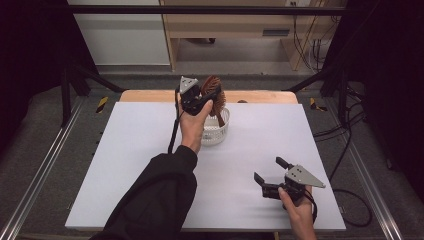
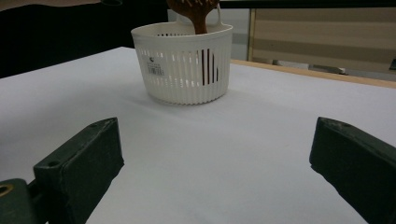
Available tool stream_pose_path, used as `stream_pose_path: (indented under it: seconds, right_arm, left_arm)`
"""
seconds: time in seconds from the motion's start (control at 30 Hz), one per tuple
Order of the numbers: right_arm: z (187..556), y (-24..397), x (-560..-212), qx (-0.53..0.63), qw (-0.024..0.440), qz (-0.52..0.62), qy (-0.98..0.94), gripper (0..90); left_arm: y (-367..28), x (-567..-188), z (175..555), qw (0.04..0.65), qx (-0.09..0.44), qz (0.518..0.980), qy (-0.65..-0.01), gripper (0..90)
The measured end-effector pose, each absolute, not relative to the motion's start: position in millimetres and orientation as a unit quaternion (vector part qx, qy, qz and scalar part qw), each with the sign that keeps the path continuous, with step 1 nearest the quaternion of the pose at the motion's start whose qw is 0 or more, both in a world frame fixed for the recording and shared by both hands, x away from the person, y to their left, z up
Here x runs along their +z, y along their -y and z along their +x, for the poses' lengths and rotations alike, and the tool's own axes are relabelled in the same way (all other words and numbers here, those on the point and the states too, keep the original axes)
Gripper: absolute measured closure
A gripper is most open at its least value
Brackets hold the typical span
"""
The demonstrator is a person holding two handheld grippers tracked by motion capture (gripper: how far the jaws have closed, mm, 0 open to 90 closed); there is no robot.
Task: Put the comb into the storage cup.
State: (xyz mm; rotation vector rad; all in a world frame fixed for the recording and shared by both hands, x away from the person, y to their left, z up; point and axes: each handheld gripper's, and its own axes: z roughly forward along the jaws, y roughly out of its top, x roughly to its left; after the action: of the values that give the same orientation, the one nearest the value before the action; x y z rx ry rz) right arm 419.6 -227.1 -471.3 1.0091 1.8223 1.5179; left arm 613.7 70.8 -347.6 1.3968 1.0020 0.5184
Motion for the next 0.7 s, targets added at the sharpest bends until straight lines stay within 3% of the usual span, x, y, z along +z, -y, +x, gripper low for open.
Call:
stream_pose_path:
  seconds: [0.7]
  right_arm:
    - [420.0, 226.8, -471.8, 0.566, 0.276, 0.377, -0.680, 2.6]
  left_arm:
    - [-72.0, -356.1, 614.4, 0.625, 0.224, 0.608, -0.435, 48.8]
